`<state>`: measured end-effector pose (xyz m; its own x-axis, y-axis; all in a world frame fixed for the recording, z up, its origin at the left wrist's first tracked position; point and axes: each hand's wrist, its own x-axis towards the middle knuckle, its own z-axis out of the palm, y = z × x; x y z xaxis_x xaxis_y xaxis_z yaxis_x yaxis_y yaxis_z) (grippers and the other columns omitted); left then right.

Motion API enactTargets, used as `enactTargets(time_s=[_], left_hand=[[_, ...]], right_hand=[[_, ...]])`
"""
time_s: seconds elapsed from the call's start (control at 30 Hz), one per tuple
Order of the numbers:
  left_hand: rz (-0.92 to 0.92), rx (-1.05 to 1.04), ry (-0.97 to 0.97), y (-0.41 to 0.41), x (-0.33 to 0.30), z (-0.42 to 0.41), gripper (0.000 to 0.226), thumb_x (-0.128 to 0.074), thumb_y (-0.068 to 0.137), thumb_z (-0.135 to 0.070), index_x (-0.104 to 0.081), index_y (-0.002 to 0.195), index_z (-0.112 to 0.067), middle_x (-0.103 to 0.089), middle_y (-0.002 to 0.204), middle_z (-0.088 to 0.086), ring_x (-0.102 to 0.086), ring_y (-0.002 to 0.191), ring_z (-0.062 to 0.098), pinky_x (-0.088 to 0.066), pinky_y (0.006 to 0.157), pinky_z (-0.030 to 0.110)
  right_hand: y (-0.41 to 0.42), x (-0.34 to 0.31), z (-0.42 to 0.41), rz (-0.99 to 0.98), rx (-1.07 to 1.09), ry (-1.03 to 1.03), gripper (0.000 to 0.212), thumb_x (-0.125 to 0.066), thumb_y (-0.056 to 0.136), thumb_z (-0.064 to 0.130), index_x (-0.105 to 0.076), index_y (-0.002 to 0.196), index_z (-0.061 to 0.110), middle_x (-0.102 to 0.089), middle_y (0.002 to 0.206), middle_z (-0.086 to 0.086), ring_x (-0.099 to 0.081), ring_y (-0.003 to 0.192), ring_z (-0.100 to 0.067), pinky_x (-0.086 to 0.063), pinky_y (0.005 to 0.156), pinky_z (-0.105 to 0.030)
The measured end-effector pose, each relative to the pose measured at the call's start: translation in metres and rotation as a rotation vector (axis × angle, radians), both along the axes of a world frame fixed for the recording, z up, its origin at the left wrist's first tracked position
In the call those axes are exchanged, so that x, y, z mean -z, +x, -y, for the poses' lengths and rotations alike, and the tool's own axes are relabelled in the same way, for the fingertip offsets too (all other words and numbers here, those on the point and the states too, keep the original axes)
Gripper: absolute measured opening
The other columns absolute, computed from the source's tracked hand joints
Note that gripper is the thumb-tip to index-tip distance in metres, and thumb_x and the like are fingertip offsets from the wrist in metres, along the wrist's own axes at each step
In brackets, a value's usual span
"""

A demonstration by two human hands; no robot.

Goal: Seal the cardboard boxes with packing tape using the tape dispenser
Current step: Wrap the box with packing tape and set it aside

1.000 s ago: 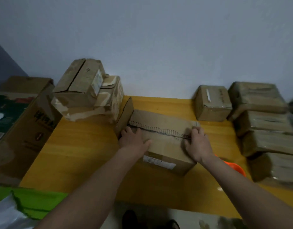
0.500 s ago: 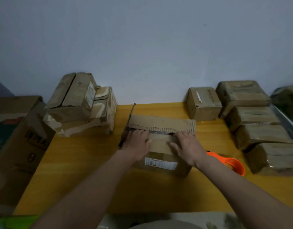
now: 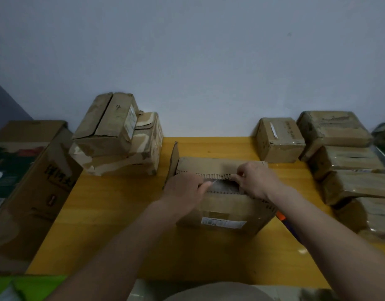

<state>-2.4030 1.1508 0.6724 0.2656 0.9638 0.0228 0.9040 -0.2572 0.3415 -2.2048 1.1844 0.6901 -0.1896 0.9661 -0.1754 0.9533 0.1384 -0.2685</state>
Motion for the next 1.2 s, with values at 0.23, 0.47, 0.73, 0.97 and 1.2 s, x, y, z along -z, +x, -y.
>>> enactTargets(time_s=[0.23, 0.47, 0.73, 0.97, 1.2], left_hand=[[-0.031, -0.236, 0.187, -0.015, 0.008, 0.034, 0.038, -0.075, 0.068, -0.059, -0.059, 0.088, -0.031, -0.047, 0.101, -0.008, -0.042, 0.098, 0.010, -0.032, 0.078, 0.016], [-0.011, -0.311, 0.014, -0.025, 0.019, 0.040, 0.097, -0.074, 0.061, -0.067, -0.031, 0.141, -0.034, 0.002, 0.153, -0.006, -0.001, 0.141, 0.021, -0.014, 0.116, 0.040], [0.102, -0.171, -0.093, -0.028, 0.029, 0.040, 0.106, -0.076, 0.073, -0.051, -0.007, 0.151, -0.038, 0.016, 0.155, -0.015, 0.010, 0.143, 0.013, -0.008, 0.116, 0.035], [0.321, -0.097, -0.339, -0.024, 0.033, 0.041, 0.107, -0.069, 0.071, -0.066, -0.003, 0.150, -0.041, -0.005, 0.159, -0.015, -0.010, 0.146, 0.014, -0.019, 0.114, 0.039], [0.035, 0.115, -0.659, -0.028, 0.020, 0.013, 0.097, -0.071, 0.076, -0.056, -0.017, 0.151, -0.030, -0.031, 0.153, 0.000, -0.030, 0.138, 0.023, -0.026, 0.112, 0.039]], right_hand=[[-0.026, 0.012, -0.001, -0.008, -0.145, -0.344, 0.028, -0.049, 0.097, 0.031, -0.064, 0.114, 0.015, -0.067, 0.106, -0.002, -0.060, 0.093, -0.017, -0.045, 0.080, -0.028], [-0.032, 0.015, -0.009, 0.082, -0.125, -0.179, 0.063, -0.049, 0.096, 0.032, -0.018, 0.149, 0.020, -0.053, 0.136, -0.011, -0.056, 0.118, -0.028, -0.047, 0.095, -0.039], [-0.031, 0.006, -0.048, 0.054, -0.109, -0.119, 0.070, -0.046, 0.098, 0.026, -0.004, 0.153, 0.018, -0.022, 0.153, -0.017, -0.031, 0.137, -0.036, -0.029, 0.111, -0.040], [-0.031, 0.005, -0.055, -0.016, -0.107, -0.117, 0.070, -0.050, 0.096, 0.027, -0.009, 0.152, 0.021, -0.024, 0.152, -0.016, -0.029, 0.138, -0.035, -0.026, 0.113, -0.040], [-0.024, 0.011, -0.031, -0.059, -0.155, -0.109, 0.070, -0.054, 0.094, 0.027, -0.014, 0.151, 0.027, -0.031, 0.147, -0.011, -0.034, 0.134, -0.029, -0.032, 0.111, -0.041]])
